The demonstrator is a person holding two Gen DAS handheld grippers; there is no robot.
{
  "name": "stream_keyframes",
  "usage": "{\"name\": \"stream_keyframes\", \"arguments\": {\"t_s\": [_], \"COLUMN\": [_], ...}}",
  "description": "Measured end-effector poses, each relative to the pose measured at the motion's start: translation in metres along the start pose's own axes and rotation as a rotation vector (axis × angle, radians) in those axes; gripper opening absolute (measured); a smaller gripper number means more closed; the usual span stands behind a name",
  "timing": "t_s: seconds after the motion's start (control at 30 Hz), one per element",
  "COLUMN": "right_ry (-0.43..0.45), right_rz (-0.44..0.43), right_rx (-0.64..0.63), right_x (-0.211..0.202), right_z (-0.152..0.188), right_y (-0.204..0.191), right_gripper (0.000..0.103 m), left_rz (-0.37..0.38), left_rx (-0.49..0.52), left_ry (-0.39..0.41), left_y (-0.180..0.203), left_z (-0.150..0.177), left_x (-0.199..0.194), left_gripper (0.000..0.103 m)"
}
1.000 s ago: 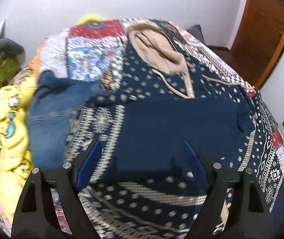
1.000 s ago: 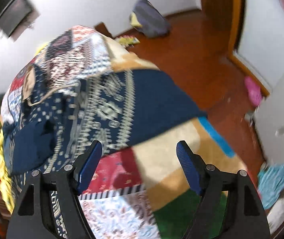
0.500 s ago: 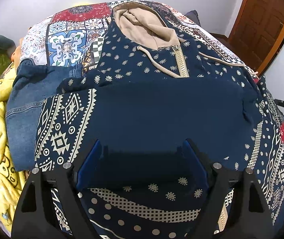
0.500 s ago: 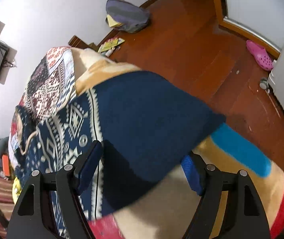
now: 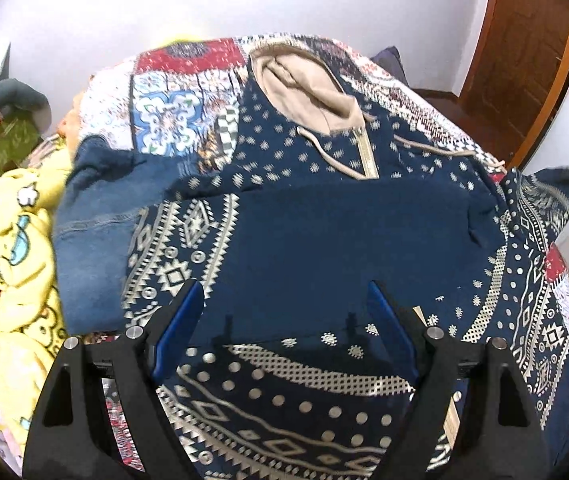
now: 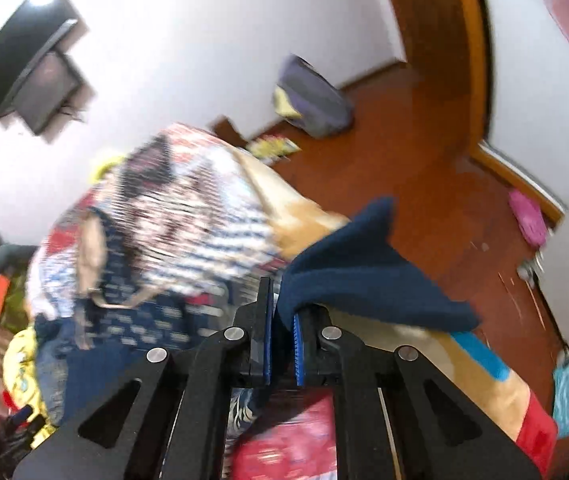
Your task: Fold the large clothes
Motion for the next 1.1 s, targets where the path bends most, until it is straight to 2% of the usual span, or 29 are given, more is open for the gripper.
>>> {"name": "stream_keyframes", "arguments": {"t_s": [0.13,0.3,0.43,0.57,0.6,0.73,0.9,0.97,1.1], "right_ry": [0.075,0.100,0.003,-0.153,-0.207,-0.329,-0.417,-0.419,-0.322], "right_rz": [-0.098,-0.214,-0.296,-0.344,-0.338,-0.324,-0.339,-0.353,-0.302], "right_rx": [-0.106,-0.240,-0.326,-0.352,-0.356,-0.350,-0.340,-0.348,-0.365], "right_x": [-0.032,-0.037,-0.002,0.038,0.053,0.080,0.076,0.060,0.024], "right_z": [-0.021,-0.020,0.008,0.047,0.062,0.095,0.114,0.112,0.095], "right_y": [-0.056,-0.120,-0.166,-0.190,-0.193,-0.191,-0.180,-0.179,-0.150], "right_gripper": [0.007,0.007,0.007,0.007,0.007,0.008,0.010,0.016,0.040], "left_rz": [0.000,-0.002,-0.012,-0.015,-0.021,-0.026,-0.009,0.019,0.074], "left_rx": [0.002,0.019,0.026,0.027,0.030,0.047,0.109,0.143,0.220], "left_ry": [0.026,0.042,0.051,0.040,0.036,0.030,0.041,0.048,0.059], "left_y": [-0.008,-0.017,-0.026,-0.034,-0.036,-0.035,-0.007,0.015,0.065], "left_z": [0.000,0.007,0.012,0.019,0.022,0.025,0.017,0.009,-0.005], "left_x": [-0.014,-0.028,-0.033,-0.034,-0.034,-0.035,-0.038,-0.040,-0.045], "left_gripper": [0.083,0.083,0.083,0.083,0.083,0.083,0.083,0.083,0.083]}}
Point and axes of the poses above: each gripper's, at about its wrist camera, not at the fingertips, and x roughly the way its jaws point, y to its right, z to its underside, the point moved 5 cm from there along x, roughly the way its jaws point, and after that the axes turned 13 degrees about -x, right-handed, at the moved point
